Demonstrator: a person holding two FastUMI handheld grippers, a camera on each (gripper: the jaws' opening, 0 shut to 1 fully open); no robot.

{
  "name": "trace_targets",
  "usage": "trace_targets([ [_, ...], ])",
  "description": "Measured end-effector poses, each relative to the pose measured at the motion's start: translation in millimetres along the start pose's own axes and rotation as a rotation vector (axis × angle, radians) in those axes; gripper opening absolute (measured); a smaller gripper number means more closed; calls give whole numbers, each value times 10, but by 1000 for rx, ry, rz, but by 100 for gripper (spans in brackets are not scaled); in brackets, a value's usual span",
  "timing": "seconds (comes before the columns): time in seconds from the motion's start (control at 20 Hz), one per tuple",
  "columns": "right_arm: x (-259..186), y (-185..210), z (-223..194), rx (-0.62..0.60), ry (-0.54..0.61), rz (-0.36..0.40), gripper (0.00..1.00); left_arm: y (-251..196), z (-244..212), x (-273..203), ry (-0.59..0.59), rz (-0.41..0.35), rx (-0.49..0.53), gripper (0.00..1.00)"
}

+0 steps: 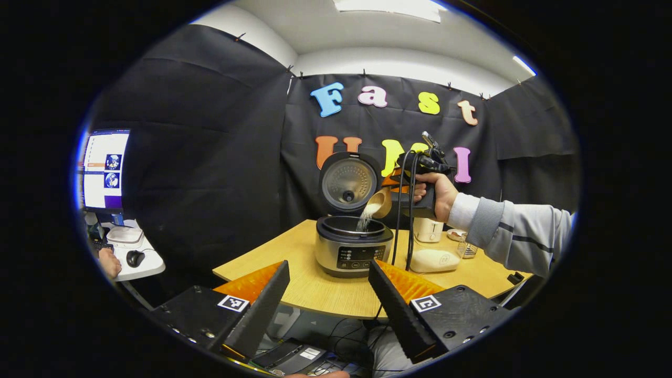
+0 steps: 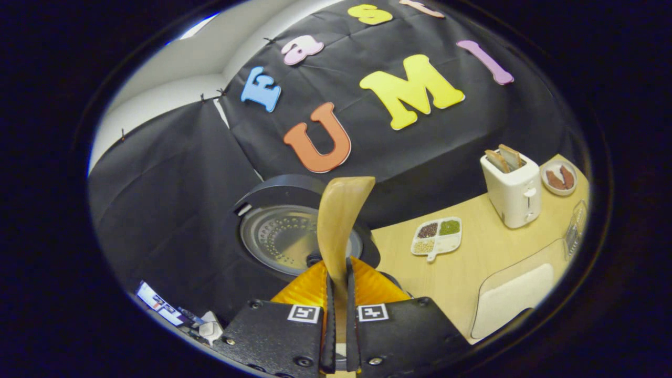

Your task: Close the left gripper, press the button to open the rice cooker; take a wooden spoon from the chopstick holder with the right hand, scoop a spoonful of rice and pour it into the rice cooker, then put the wooden spoon back into the chopstick holder.

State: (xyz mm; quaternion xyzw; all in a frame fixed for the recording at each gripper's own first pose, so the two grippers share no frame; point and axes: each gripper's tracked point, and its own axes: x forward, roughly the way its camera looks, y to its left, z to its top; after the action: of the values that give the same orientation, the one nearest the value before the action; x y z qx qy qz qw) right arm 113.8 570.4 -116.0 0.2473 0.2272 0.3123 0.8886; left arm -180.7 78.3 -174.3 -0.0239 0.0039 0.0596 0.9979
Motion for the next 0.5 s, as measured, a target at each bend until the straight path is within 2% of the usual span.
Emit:
trace_targets([
  [0.25, -6, 114, -9, -188, -35, 0, 13, -37, 14, 23, 0, -19, -2, 94],
  [0.5, -97, 385, -38, -491, -113, 15, 13, -53, -9, 64, 8, -4, 9, 94],
])
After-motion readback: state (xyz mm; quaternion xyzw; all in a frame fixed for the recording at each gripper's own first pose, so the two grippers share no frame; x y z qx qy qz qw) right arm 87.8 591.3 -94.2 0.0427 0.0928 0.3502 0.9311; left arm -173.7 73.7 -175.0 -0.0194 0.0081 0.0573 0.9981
